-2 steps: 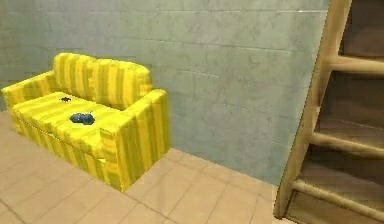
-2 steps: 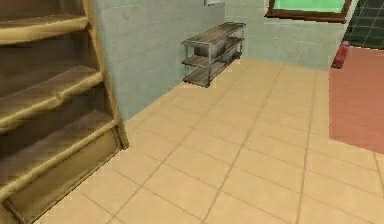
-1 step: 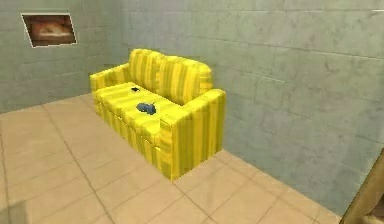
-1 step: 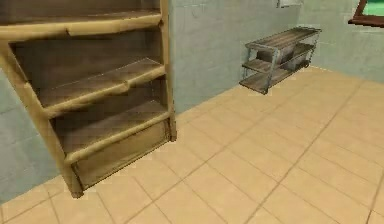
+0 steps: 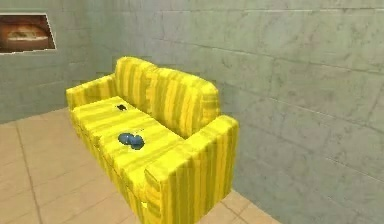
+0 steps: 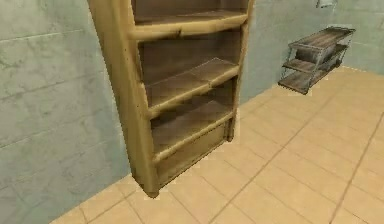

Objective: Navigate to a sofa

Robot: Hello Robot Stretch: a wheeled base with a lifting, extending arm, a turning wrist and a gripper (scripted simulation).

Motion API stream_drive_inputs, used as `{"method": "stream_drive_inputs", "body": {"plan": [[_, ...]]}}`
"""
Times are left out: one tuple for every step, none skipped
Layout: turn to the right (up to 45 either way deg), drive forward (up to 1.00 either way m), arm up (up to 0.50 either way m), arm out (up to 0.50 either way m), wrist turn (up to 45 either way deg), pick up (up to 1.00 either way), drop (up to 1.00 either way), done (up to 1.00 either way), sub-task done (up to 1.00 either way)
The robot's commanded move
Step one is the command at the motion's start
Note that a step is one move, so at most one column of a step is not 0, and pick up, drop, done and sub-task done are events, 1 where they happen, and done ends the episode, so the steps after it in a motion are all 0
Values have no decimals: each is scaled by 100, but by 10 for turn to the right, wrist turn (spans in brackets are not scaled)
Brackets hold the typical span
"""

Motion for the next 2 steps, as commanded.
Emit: {"method": "stream_drive_inputs", "body": {"plan": [[-180, 0, 0, 0, 0, 0, 0, 0, 0], [0, 0, 0, 0, 0, 0, 0, 100, 0]]}}
